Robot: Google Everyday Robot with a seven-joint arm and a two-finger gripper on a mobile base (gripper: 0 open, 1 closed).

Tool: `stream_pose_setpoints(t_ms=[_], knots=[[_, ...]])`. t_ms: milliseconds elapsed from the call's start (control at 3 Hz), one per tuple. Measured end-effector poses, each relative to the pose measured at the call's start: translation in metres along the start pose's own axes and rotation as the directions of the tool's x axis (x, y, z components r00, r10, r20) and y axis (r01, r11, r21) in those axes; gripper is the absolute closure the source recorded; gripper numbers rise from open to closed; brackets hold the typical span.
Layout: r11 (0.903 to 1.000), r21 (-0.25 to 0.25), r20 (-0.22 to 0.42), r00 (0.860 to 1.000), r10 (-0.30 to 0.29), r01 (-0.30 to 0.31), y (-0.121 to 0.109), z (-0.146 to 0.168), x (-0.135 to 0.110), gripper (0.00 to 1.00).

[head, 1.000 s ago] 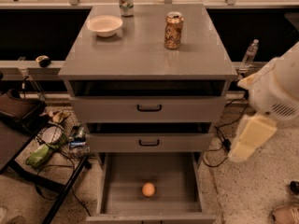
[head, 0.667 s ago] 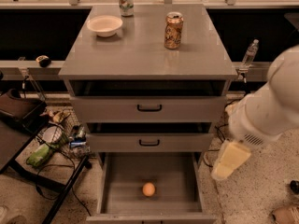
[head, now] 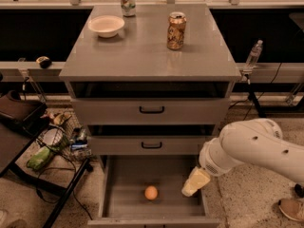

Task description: Pick orange from bottom drawer and place on counter

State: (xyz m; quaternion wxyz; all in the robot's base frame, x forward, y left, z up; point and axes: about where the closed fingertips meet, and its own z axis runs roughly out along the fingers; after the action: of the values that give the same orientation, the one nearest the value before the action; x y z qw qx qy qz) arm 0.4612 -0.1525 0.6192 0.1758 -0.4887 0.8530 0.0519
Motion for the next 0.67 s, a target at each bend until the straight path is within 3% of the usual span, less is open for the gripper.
stream_pose_setpoints(t_ms=[333,667], knots=[[0.9996,0.025,0.055,0.998,0.013,-0.014,-0.009,0.011,-0.01,0.0],[0.9997,0.018,0.027,0.999,0.018,-0.019,0.002,0.048,-0.001,0.0]])
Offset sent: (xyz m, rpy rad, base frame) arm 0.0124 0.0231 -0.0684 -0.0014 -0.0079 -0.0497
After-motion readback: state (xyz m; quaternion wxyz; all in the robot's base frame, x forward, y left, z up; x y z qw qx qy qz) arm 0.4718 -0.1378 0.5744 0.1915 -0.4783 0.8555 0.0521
